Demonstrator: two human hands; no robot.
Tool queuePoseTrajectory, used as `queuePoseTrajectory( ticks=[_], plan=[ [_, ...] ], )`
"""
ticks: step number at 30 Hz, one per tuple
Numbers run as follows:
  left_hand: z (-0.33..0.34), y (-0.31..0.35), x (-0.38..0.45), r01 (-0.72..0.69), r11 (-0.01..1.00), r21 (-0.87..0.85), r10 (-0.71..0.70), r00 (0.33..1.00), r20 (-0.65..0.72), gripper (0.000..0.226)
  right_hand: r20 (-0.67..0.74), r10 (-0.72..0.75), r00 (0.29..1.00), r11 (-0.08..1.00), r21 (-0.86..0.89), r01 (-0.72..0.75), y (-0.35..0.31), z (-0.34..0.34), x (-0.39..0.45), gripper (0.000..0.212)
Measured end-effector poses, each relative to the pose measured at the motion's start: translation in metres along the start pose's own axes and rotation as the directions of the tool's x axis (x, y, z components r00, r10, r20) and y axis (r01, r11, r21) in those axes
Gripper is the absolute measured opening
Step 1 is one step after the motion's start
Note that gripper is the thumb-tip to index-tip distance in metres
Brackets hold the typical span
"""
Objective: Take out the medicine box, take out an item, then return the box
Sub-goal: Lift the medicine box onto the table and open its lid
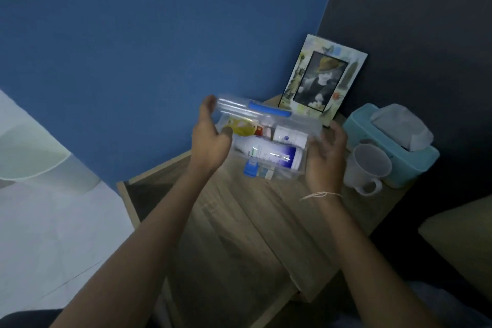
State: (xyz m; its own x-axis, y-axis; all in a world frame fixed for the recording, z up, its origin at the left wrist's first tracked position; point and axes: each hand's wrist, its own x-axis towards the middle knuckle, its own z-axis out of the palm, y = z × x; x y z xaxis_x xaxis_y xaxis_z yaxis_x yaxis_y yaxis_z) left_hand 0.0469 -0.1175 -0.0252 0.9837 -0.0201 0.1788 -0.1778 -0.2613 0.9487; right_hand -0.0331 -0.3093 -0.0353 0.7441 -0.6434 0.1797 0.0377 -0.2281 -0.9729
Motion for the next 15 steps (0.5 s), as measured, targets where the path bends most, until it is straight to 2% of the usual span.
queuePoseTrajectory(
  ticks=[2,4,7,10,15],
  plan=[
    [0.001,0.008,0.015,-0.057,0.998,-0.01,0.058,0.998,0.029,0.07,-0.074,-0.026,0.997,0.999,0.023,0.027,-0.002,0.004,0.015,0.036],
    [0.005,0.014,0.033,-0.097,0.995,0.002,0.096,0.994,0.056,0.075,-0.073,-0.044,0.996,0.999,0.015,0.046,0.0,0.008,0.028,0.037],
    [0.014,0.012,0.055,-0.11,0.988,0.105,0.096,0.986,0.136,0.084,0.022,-0.062,0.998,0.998,0.006,0.062,0.004,0.012,0.046,0.049],
    [0.023,0.002,0.07,-0.09,0.979,0.182,0.047,0.972,0.23,0.088,0.127,-0.063,0.99,0.991,-0.111,0.077,0.008,0.014,0.059,0.061],
    [0.029,-0.016,0.08,-0.04,0.959,0.282,-0.054,0.946,0.321,0.074,0.256,0.001,0.967,0.968,-0.241,0.063,0.015,0.02,0.074,0.074]
  ],
)
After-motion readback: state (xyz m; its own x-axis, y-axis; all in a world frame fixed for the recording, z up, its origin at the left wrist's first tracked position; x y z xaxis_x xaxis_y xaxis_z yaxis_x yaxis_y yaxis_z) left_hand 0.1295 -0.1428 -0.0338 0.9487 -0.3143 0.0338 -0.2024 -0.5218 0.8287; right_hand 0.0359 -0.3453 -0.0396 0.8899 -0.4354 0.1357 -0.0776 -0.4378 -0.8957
